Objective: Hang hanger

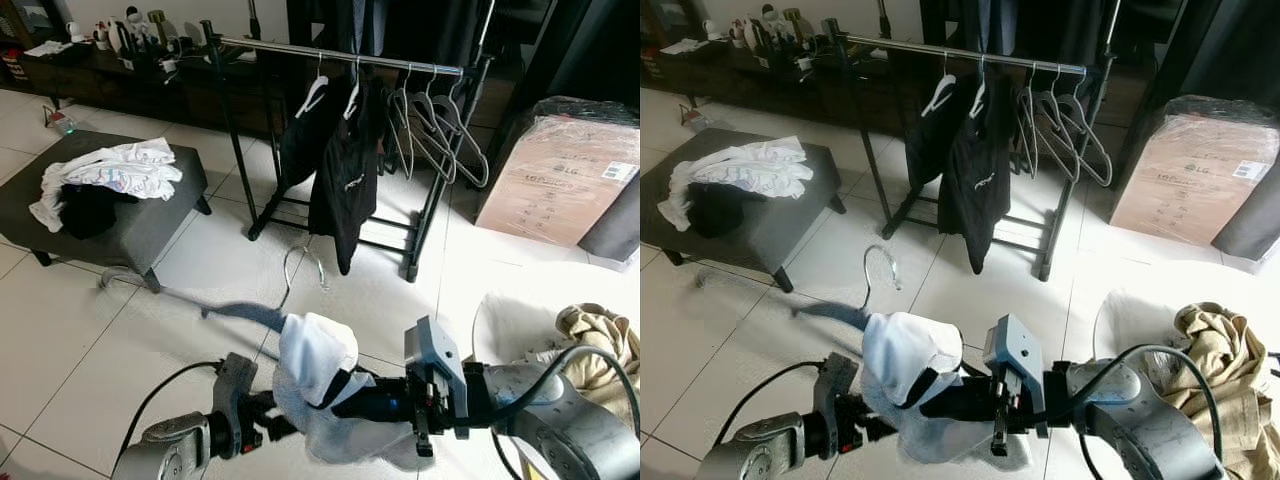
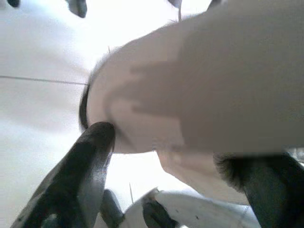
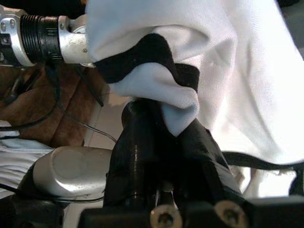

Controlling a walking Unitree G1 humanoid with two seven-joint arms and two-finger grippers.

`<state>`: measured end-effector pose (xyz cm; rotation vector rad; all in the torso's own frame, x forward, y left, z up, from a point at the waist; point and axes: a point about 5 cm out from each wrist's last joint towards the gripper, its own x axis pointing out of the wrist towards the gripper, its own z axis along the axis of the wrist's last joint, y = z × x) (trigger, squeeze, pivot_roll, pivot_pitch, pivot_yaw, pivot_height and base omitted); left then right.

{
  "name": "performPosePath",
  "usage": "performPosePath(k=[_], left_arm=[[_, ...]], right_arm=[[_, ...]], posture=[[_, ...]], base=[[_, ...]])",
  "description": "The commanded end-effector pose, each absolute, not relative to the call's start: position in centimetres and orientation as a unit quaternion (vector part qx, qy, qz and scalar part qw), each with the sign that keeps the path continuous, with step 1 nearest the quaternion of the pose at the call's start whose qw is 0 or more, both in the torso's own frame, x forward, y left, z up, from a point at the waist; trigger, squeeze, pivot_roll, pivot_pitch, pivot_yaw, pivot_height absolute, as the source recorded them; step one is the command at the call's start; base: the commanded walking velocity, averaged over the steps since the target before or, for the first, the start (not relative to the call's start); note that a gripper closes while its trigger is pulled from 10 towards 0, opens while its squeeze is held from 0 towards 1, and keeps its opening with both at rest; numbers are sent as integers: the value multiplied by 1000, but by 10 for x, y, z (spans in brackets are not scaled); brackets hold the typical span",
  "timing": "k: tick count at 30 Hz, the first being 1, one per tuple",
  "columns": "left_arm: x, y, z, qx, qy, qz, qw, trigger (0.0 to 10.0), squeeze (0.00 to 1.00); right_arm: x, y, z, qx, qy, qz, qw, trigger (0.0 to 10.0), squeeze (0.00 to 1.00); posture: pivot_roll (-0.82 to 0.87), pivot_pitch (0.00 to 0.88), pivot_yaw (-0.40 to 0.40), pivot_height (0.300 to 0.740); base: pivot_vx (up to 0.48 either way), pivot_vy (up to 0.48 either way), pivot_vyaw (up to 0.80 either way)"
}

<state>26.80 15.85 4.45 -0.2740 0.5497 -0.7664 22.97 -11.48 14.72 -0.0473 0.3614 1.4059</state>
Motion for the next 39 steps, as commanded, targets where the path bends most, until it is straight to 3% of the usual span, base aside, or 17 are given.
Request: performPosePath(k=[1,13,21,31,39], left_arm=[[264,161,37,-125,278,-357,883,0,0],[261,163,33,-105,298,-358,879,0,0],[265,178,25,-61,352,-296,886,0,0],[266,178,24,-64,358,-286,886,0,0],[265,180,26,-40,366,-285,885,0,0]], right_arm=[[225,-110,156,-23,144,660,737,0,0],[227,-112,157,-26,145,656,740,0,0],[230,-115,159,-32,144,654,742,0,0],[231,-116,160,-37,145,652,743,0,0],[246,-127,142,-84,175,607,771,0,0]], posture=[[-116,179,-28,740],[-120,185,-28,740],[-113,188,-30,740],[-115,188,-30,740],[-107,186,-28,740]], base=[[0,0,0],[0,0,0],[0,0,0],[0,0,0],[0,0,0]])
